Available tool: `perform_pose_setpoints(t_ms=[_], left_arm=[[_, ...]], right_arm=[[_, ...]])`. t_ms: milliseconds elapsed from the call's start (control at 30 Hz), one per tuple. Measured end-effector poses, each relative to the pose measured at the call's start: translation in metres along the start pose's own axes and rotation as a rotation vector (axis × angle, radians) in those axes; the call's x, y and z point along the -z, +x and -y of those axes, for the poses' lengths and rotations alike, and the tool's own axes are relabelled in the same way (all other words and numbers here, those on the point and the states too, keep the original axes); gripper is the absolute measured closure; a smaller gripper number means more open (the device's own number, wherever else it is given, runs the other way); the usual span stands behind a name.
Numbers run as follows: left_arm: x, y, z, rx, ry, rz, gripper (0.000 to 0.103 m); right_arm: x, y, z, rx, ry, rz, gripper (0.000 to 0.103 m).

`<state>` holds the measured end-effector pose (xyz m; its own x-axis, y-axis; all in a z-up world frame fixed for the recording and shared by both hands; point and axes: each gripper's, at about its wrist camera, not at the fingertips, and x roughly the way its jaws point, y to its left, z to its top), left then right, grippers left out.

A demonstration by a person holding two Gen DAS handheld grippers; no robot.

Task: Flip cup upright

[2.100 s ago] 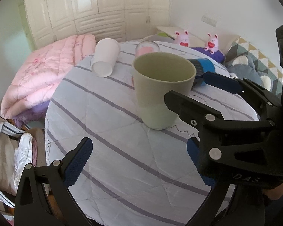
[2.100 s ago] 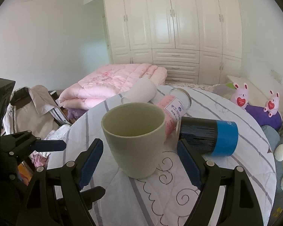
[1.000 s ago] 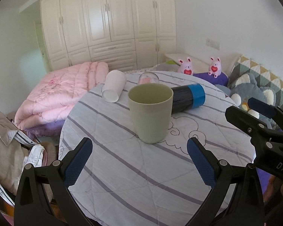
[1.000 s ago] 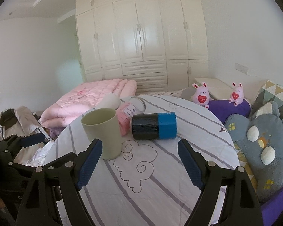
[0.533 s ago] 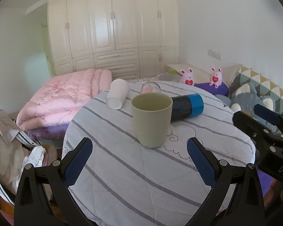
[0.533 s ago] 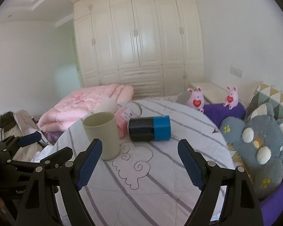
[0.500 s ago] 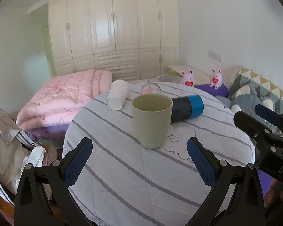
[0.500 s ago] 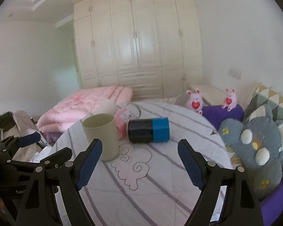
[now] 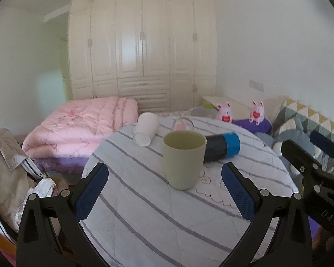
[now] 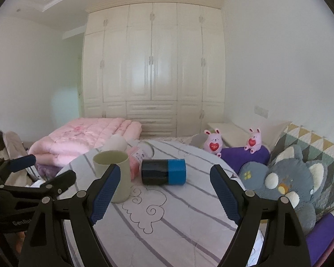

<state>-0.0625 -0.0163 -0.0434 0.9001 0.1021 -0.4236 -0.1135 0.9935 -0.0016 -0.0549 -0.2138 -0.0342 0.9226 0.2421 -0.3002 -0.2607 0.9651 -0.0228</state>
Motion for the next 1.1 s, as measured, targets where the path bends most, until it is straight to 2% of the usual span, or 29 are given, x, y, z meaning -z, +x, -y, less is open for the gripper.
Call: perform_pose_setpoints(t_ms=[167, 733, 1100], left_arm=[[-0.003, -0.002, -0.003, -0.018, -0.016, 0.02, 0.0], [0.0, 0.007, -0.001, -0.032, 0.004, -0.011, 0.0], [0.0, 0.014, -0.001, -0.018, 0.009, -0.001, 0.0]], right_arm=[[-0.002, -0.004, -0.003, 0.017, 0.003, 0.022, 0.019], [-0.002, 0.008, -0.008, 0.008, 0.01, -0.031, 0.019], [0.001, 0.012, -0.007, 0.01, 0.012, -0.049, 0.019]])
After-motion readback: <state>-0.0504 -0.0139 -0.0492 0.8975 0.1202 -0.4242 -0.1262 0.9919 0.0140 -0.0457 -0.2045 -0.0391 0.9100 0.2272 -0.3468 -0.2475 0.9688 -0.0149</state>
